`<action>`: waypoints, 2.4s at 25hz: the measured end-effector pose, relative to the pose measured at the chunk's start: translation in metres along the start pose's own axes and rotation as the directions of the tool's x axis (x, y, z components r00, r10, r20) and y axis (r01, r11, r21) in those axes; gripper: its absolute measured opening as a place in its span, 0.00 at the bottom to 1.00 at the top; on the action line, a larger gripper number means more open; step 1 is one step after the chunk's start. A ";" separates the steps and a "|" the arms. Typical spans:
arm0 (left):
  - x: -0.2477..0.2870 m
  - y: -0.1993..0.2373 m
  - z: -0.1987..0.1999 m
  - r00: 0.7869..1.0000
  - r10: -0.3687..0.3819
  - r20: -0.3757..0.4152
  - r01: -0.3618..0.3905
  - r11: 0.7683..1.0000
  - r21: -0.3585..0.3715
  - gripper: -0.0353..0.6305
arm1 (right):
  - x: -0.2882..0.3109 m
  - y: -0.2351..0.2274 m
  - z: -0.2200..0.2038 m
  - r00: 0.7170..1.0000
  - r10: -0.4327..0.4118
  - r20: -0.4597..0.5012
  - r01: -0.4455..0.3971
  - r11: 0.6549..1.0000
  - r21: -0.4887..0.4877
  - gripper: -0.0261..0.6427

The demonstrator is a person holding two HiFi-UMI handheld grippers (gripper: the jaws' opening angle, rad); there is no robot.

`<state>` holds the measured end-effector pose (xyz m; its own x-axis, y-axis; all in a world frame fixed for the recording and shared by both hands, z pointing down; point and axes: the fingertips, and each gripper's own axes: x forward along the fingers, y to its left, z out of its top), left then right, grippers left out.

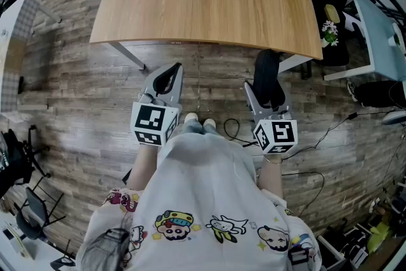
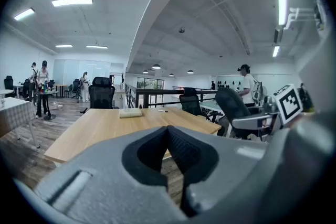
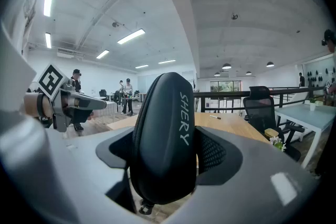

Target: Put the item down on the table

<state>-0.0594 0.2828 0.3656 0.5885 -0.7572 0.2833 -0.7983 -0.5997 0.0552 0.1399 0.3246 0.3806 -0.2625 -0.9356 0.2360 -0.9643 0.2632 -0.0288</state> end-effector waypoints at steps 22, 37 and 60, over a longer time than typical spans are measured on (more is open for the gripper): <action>0.004 -0.009 -0.004 0.999 0.038 0.014 -0.038 0.999 -0.037 0.05 | 0.002 -0.005 0.001 0.996 0.087 0.031 -0.090 0.991 0.103 0.55; 0.120 0.113 0.049 0.999 -0.033 0.030 0.034 0.999 -0.014 0.05 | 0.173 -0.023 0.059 0.998 0.060 0.026 -0.062 0.995 0.083 0.55; 0.194 0.193 0.041 0.997 -0.069 -0.039 0.067 0.996 -0.056 0.05 | 0.265 -0.042 0.057 0.996 -0.032 -0.078 0.039 0.995 0.093 0.55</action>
<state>-0.0944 0.0095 0.3921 0.6367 -0.7036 0.3155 -0.7632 -0.6336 0.1272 0.1086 0.0523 0.3892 -0.2282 -0.9224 0.3116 -0.9729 0.2036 -0.1098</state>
